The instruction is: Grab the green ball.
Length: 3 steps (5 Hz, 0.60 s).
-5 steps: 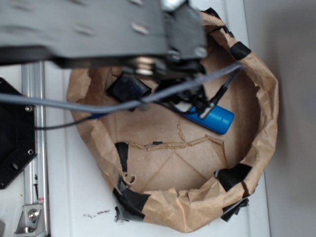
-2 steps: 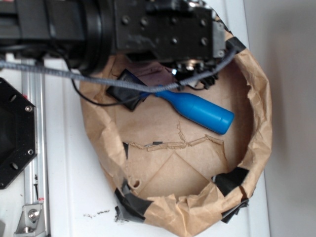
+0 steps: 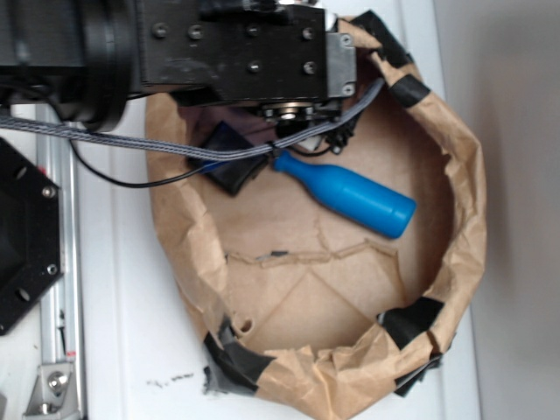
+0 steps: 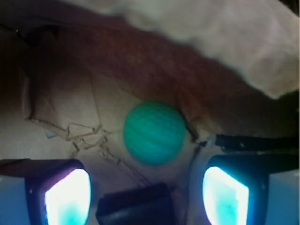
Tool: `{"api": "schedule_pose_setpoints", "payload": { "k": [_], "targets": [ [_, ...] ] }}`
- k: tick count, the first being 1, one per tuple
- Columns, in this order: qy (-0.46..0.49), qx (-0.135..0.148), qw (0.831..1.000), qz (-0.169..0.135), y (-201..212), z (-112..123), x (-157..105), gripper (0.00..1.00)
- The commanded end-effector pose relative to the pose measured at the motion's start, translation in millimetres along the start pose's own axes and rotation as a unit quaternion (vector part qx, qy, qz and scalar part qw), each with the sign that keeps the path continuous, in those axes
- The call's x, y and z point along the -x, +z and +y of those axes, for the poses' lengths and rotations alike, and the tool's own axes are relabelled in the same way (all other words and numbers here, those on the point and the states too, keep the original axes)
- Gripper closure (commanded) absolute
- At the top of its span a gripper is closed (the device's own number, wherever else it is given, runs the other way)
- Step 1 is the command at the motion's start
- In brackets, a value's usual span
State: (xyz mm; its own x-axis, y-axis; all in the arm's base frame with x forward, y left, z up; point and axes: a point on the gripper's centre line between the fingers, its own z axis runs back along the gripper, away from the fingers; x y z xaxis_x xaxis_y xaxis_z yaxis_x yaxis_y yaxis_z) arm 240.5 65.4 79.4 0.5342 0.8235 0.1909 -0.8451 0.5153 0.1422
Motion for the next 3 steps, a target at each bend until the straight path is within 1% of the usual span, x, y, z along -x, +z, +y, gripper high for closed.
{"api": "schedule_pose_setpoints", "payload": {
  "k": [1,2,3],
  "targets": [
    [0.018,0.011,1.000,-0.001,-16,22,-22,0.00],
    [0.021,-0.002,0.999,0.026,-33,20,-19,0.00],
    [-0.012,0.001,0.999,0.045,-46,11,-21,0.00]
  ]
}}
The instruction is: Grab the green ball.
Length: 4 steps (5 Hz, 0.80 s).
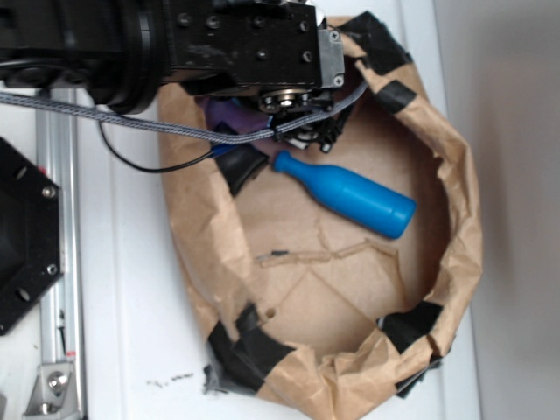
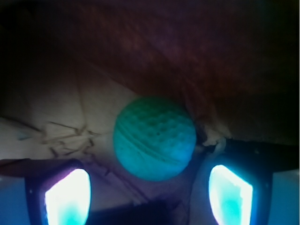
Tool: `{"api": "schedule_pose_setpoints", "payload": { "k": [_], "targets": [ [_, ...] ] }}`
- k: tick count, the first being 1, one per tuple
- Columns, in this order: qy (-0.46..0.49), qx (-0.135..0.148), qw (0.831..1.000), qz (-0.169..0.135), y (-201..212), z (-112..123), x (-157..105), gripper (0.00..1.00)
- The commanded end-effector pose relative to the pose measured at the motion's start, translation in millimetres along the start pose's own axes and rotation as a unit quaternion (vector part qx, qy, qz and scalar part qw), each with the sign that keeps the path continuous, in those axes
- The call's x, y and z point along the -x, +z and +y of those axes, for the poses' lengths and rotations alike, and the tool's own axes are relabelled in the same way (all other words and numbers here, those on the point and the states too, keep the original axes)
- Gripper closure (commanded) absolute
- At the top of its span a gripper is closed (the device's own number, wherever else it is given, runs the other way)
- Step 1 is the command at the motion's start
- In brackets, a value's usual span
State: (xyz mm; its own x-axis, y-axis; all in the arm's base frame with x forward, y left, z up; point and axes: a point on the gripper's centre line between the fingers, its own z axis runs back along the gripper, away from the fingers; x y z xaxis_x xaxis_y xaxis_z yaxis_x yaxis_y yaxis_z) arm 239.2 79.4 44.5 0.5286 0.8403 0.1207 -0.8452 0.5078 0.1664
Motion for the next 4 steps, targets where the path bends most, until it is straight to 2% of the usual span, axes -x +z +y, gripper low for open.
{"api": "schedule_pose_setpoints", "payload": {
  "k": [1,2,3,4],
  "targets": [
    [-0.033,0.014,0.999,0.009,-9,-1,-22,0.00],
    [-0.055,0.014,0.998,-0.006,-9,-6,-23,0.71],
    [-0.071,0.020,0.997,-0.003,-8,-9,-22,1.00],
    [-0.083,0.023,0.996,-0.001,-5,-12,-22,1.00]
  ]
}}
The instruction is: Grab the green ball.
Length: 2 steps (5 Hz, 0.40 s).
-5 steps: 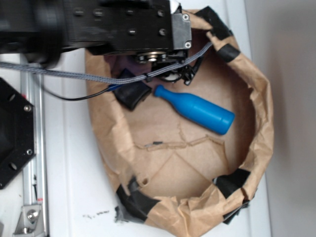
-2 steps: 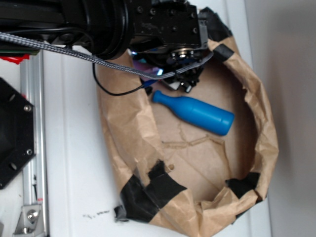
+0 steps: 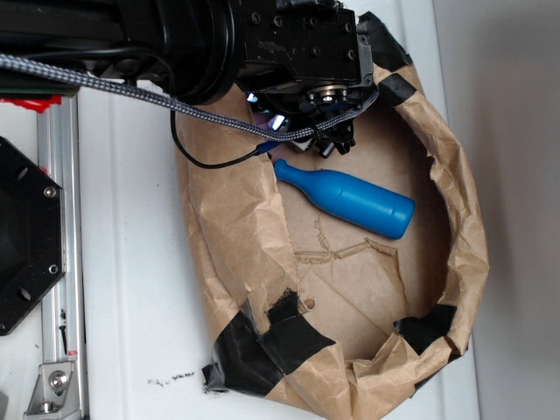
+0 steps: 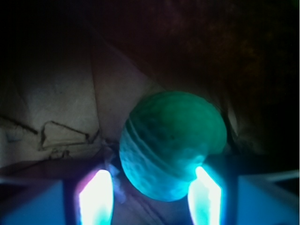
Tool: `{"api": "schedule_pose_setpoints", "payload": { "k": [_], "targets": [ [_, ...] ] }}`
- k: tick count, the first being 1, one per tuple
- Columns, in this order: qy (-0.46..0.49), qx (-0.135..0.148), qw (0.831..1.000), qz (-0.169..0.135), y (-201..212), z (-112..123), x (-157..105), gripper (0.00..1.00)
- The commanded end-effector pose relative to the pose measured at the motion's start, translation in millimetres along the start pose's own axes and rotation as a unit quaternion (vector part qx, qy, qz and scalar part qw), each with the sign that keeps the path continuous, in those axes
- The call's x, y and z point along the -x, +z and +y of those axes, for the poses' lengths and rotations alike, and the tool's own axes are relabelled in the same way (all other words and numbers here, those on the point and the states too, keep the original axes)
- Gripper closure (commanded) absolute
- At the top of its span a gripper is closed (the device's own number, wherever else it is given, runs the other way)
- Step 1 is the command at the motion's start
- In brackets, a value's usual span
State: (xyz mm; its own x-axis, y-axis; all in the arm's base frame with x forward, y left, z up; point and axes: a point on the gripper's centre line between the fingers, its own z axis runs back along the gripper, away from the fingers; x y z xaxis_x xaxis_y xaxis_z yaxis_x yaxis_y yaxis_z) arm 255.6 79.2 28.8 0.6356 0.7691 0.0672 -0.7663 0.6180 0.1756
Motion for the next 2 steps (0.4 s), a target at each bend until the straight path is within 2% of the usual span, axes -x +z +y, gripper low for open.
{"api": "schedule_pose_setpoints", "payload": {
  "k": [1,2],
  "targets": [
    [-0.022,0.020,0.999,-0.017,10.2,5.1,-14.6,1.00],
    [-0.032,0.019,0.999,-0.013,9.7,3.7,-13.5,1.00]
  ]
}}
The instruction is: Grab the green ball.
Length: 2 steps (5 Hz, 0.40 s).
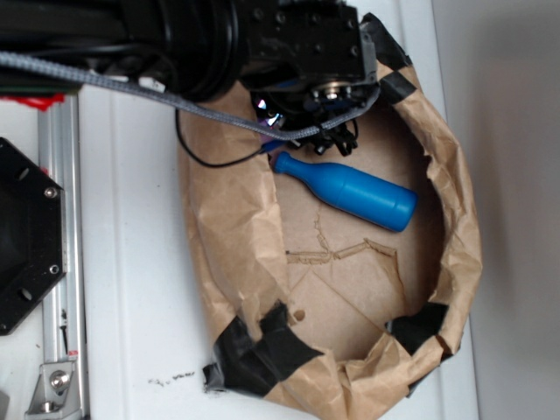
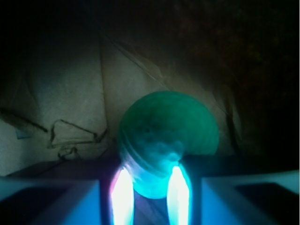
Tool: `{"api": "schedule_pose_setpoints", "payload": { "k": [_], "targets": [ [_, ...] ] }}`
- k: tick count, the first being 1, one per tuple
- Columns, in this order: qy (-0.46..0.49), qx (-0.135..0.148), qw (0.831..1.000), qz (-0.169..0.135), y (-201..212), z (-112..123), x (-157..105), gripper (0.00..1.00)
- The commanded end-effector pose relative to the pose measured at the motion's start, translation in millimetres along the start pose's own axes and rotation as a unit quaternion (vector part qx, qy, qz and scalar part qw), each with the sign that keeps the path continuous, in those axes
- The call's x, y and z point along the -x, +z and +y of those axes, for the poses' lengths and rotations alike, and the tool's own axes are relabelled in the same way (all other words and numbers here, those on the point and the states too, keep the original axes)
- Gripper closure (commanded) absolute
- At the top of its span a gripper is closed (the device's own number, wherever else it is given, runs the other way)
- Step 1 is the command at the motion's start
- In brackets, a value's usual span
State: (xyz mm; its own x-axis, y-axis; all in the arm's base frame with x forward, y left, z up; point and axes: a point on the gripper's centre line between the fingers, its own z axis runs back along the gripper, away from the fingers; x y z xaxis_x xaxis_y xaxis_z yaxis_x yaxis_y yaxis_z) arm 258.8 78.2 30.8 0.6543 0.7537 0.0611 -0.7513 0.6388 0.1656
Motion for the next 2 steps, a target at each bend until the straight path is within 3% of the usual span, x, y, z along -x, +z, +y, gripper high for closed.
{"api": "schedule_pose_setpoints", "payload": {
  "k": [1,2],
  "targets": [
    [-0.027,0.015,0.999,-0.011,8.3,4.6,-11.4,1.00],
    [-0.036,0.017,0.999,-0.009,10.2,2.4,-10.9,1.00]
  ]
}}
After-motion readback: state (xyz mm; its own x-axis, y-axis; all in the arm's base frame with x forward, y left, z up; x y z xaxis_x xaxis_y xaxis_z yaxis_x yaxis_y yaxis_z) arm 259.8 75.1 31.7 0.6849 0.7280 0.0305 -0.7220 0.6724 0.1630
